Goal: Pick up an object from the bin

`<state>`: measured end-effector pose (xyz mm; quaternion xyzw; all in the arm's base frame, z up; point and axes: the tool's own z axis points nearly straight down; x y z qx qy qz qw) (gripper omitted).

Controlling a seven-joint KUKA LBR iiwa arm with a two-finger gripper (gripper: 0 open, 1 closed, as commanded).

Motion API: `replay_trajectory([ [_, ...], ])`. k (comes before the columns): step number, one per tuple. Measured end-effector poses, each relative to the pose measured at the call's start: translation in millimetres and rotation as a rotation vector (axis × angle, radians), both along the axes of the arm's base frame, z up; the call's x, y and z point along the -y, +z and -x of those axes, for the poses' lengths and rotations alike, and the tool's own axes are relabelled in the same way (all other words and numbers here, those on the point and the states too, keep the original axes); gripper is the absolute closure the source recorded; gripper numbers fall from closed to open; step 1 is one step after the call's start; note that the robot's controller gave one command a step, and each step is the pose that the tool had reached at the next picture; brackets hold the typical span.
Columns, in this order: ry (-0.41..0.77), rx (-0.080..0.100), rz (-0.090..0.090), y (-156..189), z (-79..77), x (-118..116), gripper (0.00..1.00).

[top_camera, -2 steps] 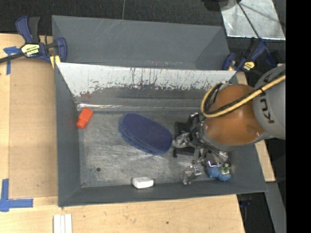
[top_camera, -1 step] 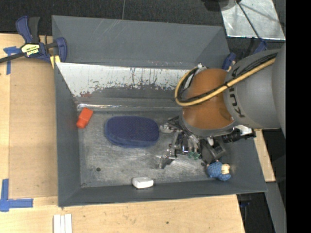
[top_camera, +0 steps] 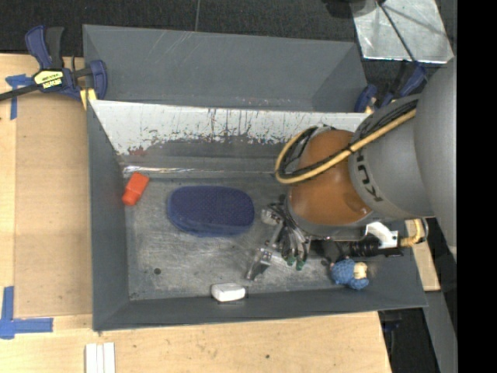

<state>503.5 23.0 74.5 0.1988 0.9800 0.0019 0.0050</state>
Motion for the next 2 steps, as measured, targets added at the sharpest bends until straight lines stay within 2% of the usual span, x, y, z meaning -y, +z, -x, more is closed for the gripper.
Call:
replay_trajectory([
  [1, 0.004, -0.004, 0.001, 1.9, -1.8, -0.1, 0.00],
  [2, 0.001, 0.014, 0.003, 5.2, -6.7, 1.3, 1.00],
])
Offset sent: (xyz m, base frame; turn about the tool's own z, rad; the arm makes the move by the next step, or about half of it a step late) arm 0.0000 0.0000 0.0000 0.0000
